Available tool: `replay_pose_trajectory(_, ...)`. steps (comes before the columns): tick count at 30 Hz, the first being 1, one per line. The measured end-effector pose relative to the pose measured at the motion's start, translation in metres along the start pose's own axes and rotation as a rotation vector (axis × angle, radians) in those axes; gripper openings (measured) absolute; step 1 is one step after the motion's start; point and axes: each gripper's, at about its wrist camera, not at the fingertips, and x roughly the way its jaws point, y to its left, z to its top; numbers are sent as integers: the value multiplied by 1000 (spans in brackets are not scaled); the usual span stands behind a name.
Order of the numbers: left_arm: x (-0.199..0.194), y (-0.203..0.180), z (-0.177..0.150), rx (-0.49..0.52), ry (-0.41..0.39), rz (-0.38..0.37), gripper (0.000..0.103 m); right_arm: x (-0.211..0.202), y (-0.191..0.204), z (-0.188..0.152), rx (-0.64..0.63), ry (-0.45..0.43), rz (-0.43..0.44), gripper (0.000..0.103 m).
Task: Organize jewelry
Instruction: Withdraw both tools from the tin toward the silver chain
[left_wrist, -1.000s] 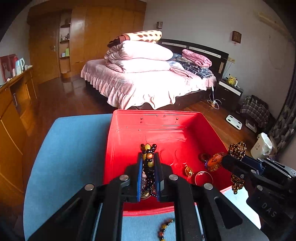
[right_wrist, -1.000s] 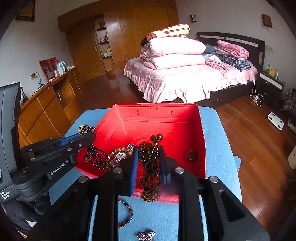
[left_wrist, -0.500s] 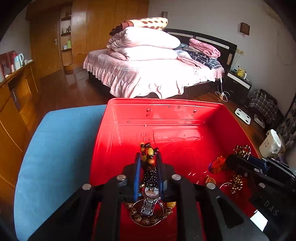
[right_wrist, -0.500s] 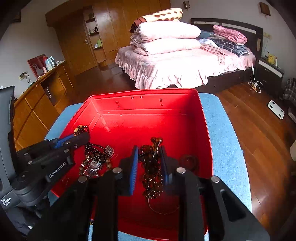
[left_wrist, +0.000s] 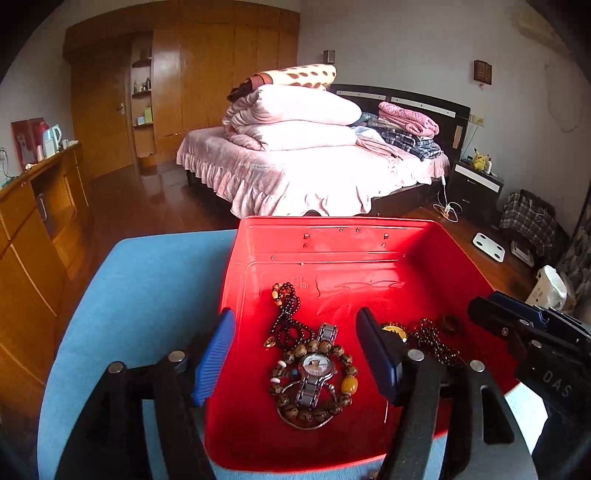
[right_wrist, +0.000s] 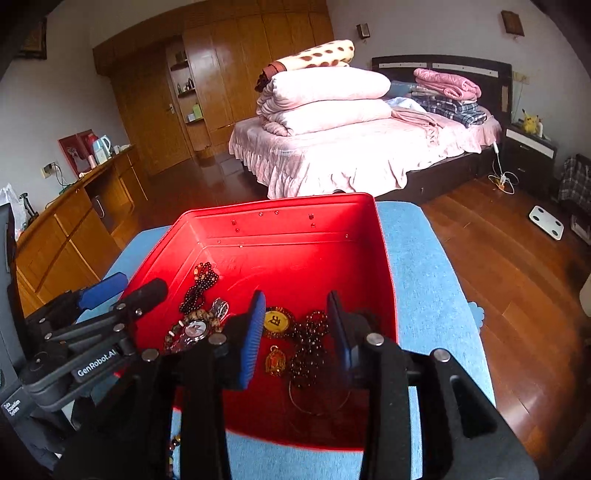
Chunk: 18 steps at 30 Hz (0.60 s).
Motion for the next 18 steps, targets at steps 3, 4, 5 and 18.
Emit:
replay_pose_trajectory(3, -21, 3, -11, -8, -30, -3, 76, -22, 1, -13, -6, -34, 8, 40)
replay_pose_trajectory(4, -27, 2, -16, -6, -37, -3, 80, -29, 2, -19, -11, -39, 12, 40)
replay_pose_trajectory(5, -34, 3, -21, -2, -42, -3, 82, -35, 3, -25, -19, -43, 16, 40)
replay_pose_trajectory(18, -67, 16, -92, -29, 35, 23, 95, -60, 12, -108, -75, 64, 0, 70)
